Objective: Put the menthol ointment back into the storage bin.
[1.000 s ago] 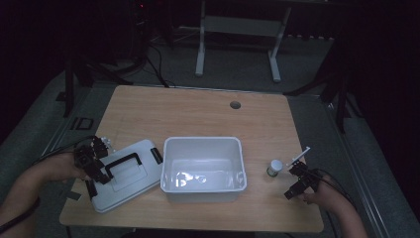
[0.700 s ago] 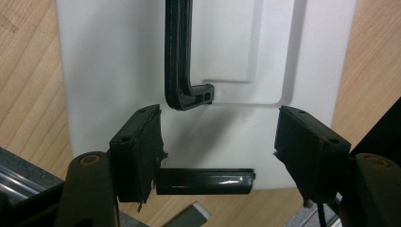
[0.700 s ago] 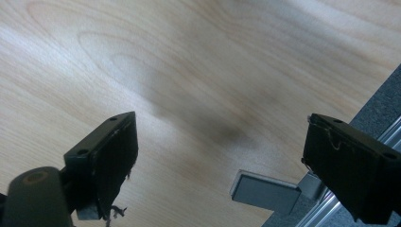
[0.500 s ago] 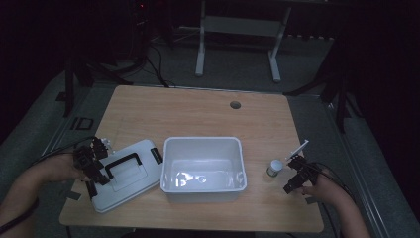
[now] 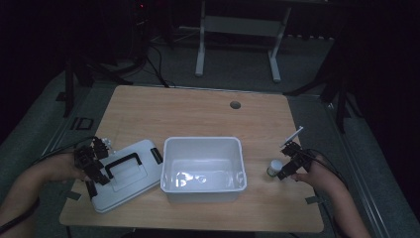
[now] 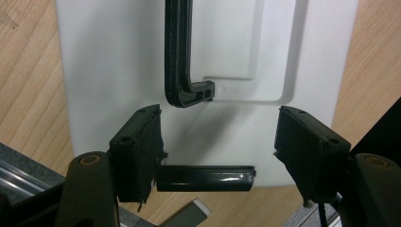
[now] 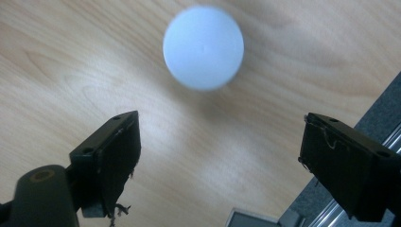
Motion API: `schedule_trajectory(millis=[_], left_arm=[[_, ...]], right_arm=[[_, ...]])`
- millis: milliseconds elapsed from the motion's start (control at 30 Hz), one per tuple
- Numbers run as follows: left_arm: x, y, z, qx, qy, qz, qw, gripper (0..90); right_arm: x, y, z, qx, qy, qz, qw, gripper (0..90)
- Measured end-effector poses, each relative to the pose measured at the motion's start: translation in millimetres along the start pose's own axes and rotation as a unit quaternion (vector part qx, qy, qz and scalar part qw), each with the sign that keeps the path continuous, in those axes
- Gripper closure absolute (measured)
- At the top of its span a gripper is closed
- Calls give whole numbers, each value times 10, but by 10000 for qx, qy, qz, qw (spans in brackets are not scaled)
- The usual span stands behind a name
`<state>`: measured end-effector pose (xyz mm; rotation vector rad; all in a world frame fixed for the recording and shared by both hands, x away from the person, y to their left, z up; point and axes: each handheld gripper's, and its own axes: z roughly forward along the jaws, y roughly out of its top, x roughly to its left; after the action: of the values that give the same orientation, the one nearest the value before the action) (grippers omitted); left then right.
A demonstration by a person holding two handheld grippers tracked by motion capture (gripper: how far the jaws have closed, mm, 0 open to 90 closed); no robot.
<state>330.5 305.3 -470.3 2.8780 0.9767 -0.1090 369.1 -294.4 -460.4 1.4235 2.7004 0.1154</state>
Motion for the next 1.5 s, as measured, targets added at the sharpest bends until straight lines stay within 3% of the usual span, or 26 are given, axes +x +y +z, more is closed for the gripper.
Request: schedule_trajectory(millis=[200, 233, 400, 767, 1100, 1267, 1500], left_arm=[[7, 2, 11, 30, -14, -22, 10000, 323], [30, -8, 23, 43, -18, -107, 9999, 323], [34, -23, 39, 51, -35, -105, 9999, 322], [30, -34, 54, 83, 23, -95, 9999, 322], [35, -52, 78, 113, 40, -80, 9999, 322], [25, -50, 112, 152, 48, -52, 9999, 323], [10, -53, 86, 119, 65, -34, 9999, 323]], right_arm=[[38, 120, 40, -3, 47, -83, 10000, 134], [46, 145, 52, -6, 84, -59, 9999, 133], [49, 284, 142, -40, 99, 4, 9999, 147], [99, 387, 301, 259, 40, -214, 9994, 340], [76, 398, 401, 365, 112, -88, 9992, 447], [85, 396, 404, 394, 83, -208, 9990, 495], [136, 385, 343, 451, 97, -633, 9969, 499]])
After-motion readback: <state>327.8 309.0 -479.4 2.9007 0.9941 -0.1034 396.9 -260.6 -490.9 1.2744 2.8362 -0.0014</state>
